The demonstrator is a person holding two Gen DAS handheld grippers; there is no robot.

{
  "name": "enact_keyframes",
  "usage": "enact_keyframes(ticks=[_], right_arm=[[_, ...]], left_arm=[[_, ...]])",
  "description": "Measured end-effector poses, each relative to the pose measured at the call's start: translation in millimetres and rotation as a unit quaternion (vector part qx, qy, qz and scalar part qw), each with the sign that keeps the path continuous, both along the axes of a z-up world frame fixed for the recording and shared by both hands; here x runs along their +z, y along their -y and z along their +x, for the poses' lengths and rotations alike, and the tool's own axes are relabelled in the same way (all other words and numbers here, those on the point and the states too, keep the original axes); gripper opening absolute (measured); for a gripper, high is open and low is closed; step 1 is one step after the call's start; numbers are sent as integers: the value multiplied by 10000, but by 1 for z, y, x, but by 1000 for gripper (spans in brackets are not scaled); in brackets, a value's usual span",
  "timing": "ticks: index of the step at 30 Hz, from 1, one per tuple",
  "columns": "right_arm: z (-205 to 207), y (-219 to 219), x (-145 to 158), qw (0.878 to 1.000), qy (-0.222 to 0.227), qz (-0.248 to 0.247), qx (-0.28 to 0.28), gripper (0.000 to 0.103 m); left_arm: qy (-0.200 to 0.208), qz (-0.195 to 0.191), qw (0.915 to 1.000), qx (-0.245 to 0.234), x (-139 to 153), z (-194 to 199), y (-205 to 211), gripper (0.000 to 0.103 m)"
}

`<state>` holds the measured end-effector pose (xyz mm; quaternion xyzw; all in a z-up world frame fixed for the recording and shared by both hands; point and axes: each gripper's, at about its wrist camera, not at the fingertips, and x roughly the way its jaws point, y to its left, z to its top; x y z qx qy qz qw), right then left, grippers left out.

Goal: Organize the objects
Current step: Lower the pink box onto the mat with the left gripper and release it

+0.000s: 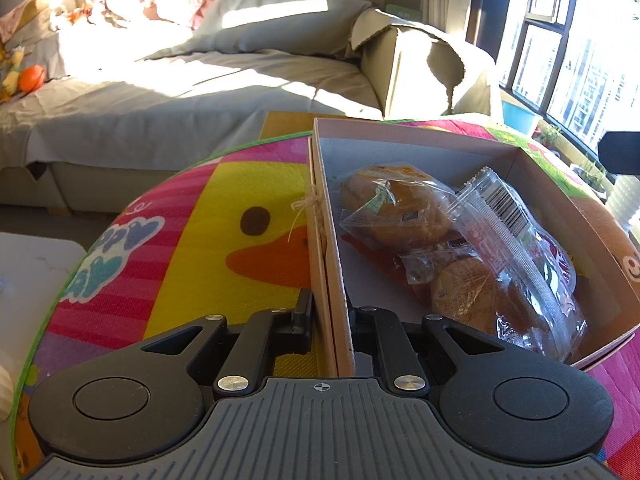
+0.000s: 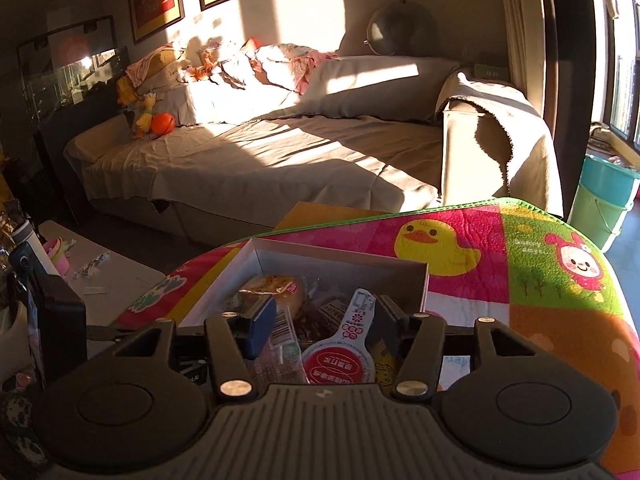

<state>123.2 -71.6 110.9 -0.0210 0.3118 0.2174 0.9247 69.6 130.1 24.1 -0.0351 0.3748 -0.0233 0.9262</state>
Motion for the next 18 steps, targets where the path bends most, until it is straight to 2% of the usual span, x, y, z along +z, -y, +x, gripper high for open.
enact_keyframes(ticks=[3, 5, 8, 11, 14, 18], right_arm=[[-12, 1, -8, 9990, 82, -382, 210, 79], [-21, 3, -16, 9973, 25, -593, 429, 83], [-39, 8, -34, 9935, -113, -887, 706, 83], [-50, 18, -51, 9923, -99, -1046, 651, 81], [-40, 37, -59, 9966, -194, -673, 446, 81], [-15, 59, -61, 9975, 80, -698, 19, 81]], left_arm=[[-2, -1, 10000, 4, 0, 0, 0, 13], [-2, -1, 10000, 4, 0, 0, 0, 13], [-13, 29, 10000, 34, 0, 2, 2, 13], [-39, 251, 9997, 67, 1, 6, 15, 13], [-58, 399, 9992, -21, 2, 22, 32, 14], [-43, 383, 9989, -283, 1, 69, 67, 14]])
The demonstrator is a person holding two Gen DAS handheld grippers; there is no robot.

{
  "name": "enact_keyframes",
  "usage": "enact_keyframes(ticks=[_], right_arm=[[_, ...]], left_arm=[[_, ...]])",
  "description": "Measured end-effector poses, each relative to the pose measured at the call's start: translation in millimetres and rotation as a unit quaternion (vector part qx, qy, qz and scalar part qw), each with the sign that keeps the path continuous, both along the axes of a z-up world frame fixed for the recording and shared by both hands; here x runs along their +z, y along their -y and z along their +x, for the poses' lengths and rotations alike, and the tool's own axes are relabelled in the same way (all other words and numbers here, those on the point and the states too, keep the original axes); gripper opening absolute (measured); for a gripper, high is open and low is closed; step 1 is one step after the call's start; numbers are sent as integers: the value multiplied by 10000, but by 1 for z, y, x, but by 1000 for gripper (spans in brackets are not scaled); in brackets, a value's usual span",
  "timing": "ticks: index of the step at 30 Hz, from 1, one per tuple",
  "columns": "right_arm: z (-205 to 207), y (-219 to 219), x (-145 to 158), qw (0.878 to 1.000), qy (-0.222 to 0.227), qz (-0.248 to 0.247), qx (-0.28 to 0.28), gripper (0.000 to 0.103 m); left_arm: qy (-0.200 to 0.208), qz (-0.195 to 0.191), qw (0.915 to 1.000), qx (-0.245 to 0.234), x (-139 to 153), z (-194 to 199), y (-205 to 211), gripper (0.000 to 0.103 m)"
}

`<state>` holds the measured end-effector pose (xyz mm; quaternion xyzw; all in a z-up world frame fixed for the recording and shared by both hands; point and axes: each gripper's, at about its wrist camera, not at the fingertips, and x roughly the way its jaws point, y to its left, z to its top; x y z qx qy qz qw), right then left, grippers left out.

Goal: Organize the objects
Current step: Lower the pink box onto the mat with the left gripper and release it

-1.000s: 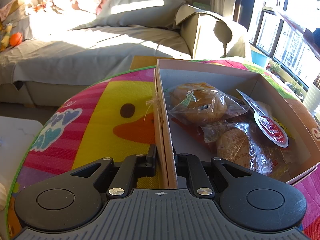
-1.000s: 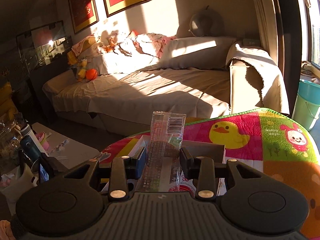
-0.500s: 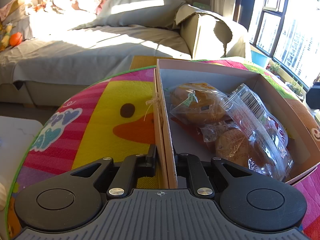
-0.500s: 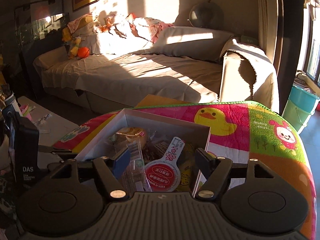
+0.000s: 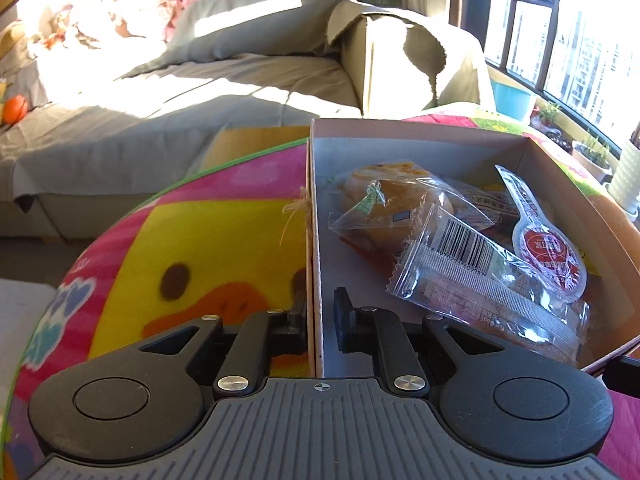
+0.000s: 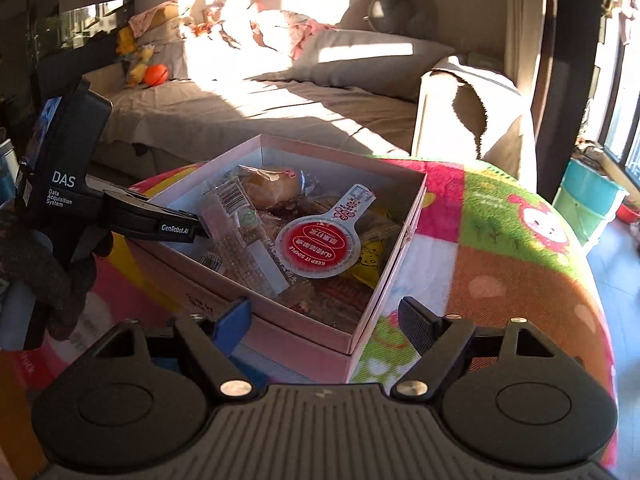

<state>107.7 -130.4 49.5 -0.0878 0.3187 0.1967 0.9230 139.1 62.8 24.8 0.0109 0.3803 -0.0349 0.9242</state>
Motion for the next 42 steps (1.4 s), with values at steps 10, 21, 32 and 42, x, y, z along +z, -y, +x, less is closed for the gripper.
enact_keyframes(ticks=[10, 21, 32, 42], right_arm=[[80, 40, -23, 9935, 838, 47, -768, 87], [29, 71, -13, 9840, 544, 601, -1585, 103], [-57, 49, -38, 9884, -70, 24, -1518, 103], [-65, 60, -63, 9780, -21, 305, -2063, 103]], left_arm=[[601, 288, 9972, -344, -5, 106, 39, 51], [1703, -108, 9853, -26, 46, 40, 23, 49], [600, -441, 9963, -434, 5, -128, 52, 47], [889, 104, 9958, -182, -26, -145, 75, 47]])
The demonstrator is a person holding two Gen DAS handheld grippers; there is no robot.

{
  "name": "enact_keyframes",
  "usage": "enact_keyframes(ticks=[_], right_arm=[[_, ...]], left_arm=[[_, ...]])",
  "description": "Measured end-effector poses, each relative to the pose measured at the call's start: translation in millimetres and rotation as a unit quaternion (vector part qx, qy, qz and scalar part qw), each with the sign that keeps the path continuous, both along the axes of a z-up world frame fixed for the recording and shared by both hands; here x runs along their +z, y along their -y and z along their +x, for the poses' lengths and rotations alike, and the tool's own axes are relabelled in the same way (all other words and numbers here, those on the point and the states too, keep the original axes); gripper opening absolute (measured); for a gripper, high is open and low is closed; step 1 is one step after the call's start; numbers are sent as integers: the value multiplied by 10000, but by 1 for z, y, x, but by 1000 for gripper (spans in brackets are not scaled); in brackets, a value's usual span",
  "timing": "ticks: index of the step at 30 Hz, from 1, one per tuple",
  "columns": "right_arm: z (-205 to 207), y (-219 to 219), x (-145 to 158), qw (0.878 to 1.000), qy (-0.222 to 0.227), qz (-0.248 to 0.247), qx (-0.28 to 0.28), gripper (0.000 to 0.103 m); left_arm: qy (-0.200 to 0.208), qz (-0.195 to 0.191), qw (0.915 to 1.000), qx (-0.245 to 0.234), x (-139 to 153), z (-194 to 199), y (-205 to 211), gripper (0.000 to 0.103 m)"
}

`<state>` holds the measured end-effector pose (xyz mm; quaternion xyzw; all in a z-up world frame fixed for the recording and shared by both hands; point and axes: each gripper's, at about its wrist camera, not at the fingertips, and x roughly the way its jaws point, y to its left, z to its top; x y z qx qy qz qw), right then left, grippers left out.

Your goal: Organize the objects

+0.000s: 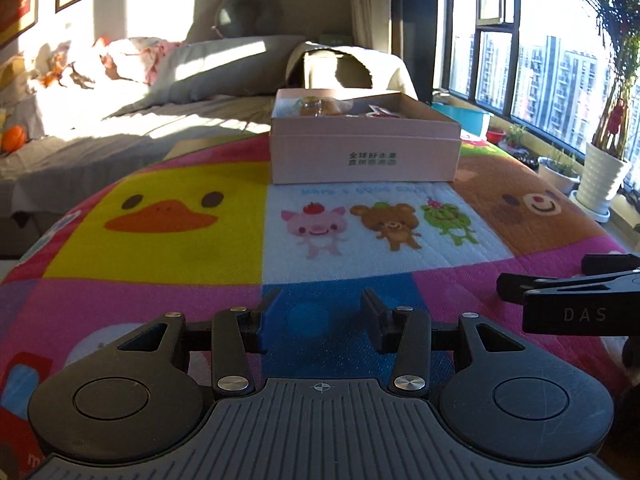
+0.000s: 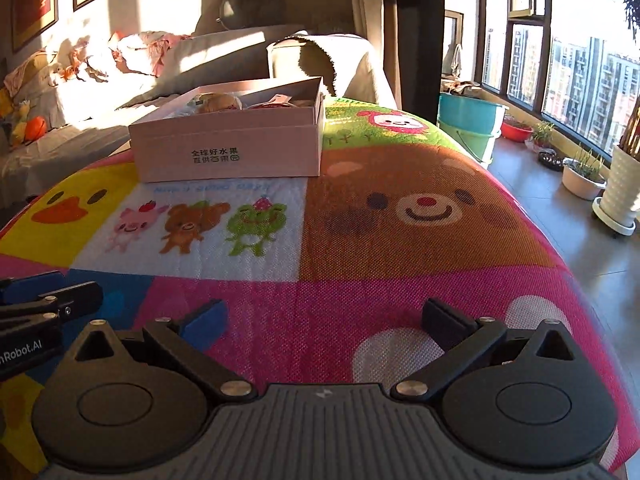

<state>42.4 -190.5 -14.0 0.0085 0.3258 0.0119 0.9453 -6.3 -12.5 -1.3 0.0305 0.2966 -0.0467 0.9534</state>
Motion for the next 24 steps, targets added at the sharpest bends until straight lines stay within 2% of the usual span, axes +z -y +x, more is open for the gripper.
enact_keyframes(ticks=[2, 4, 6, 10, 14, 18, 24], right_arm=[[-5, -10, 1, 9997, 51, -242, 78, 103], [-8, -23, 3, 9975, 109, -510, 470, 103], [-5, -26, 3, 9967, 132, -599, 536, 103], [3, -6, 0, 9991, 63, 43, 424, 103], [5, -13, 0, 9991, 87, -260, 317, 103], [9, -6, -1, 9993, 39, -34, 366, 103], [8, -8, -2, 9993, 35, -71, 376, 103]], left_arm=[[16, 50, 10000, 35, -1, -5, 2, 45], [3, -16, 10000, 56, -1, -3, 4, 45], [7, 81, 9999, 67, -1, -2, 7, 46], [3, 58, 10000, 74, -1, -3, 8, 46], [-14, -8, 9999, 115, -1, -6, 7, 46], [-26, -94, 9999, 127, -1, -6, 5, 46], [-28, -137, 9998, 133, -1, -7, 4, 46]])
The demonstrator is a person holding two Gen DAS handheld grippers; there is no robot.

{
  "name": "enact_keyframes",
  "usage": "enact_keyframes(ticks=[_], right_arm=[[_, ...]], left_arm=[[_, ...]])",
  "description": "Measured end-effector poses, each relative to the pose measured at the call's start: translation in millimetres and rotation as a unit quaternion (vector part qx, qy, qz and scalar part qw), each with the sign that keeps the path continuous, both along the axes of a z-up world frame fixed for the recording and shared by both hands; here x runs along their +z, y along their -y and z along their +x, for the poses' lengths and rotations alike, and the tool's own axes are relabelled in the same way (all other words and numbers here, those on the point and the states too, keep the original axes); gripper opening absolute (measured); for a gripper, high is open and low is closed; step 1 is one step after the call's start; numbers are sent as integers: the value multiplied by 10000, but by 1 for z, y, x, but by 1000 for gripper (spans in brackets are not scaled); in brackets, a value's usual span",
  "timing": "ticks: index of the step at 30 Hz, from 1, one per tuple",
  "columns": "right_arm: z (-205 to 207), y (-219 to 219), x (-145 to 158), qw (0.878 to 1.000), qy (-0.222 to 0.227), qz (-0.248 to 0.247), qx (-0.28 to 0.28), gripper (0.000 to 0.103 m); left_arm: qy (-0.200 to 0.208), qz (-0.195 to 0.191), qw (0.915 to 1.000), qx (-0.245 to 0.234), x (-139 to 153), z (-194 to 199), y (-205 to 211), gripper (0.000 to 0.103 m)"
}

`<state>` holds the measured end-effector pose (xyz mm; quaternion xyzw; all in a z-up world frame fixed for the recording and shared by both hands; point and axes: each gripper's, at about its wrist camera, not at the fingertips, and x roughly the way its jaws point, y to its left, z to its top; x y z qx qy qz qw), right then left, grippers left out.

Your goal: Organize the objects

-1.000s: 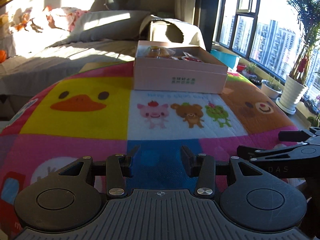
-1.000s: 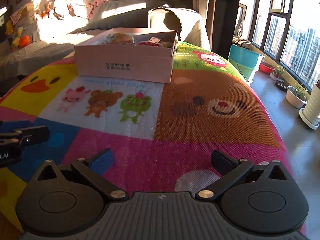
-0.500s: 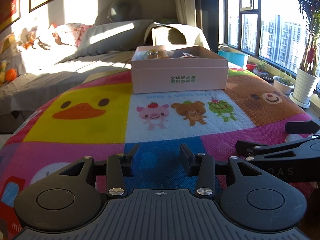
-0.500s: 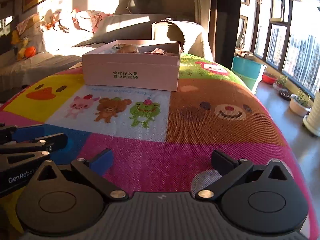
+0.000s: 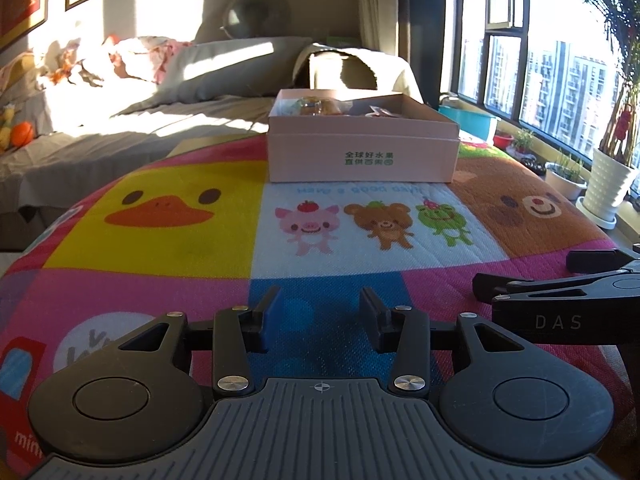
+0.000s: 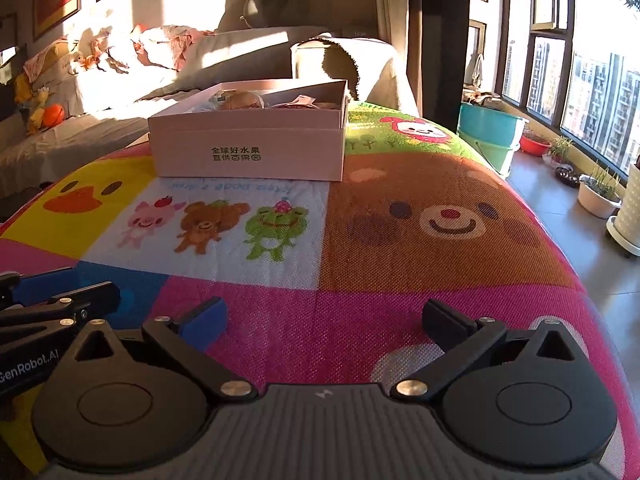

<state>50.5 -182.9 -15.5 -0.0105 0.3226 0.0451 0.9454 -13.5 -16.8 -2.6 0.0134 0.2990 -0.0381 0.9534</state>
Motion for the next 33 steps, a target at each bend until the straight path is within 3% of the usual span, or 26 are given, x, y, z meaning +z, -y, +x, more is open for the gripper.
enact_keyframes(ticks=[33], right_arm=[[1, 0, 0, 10000, 0, 0, 0, 103]], left_arm=[[-12, -159, 9998, 84, 2, 2, -3, 46]])
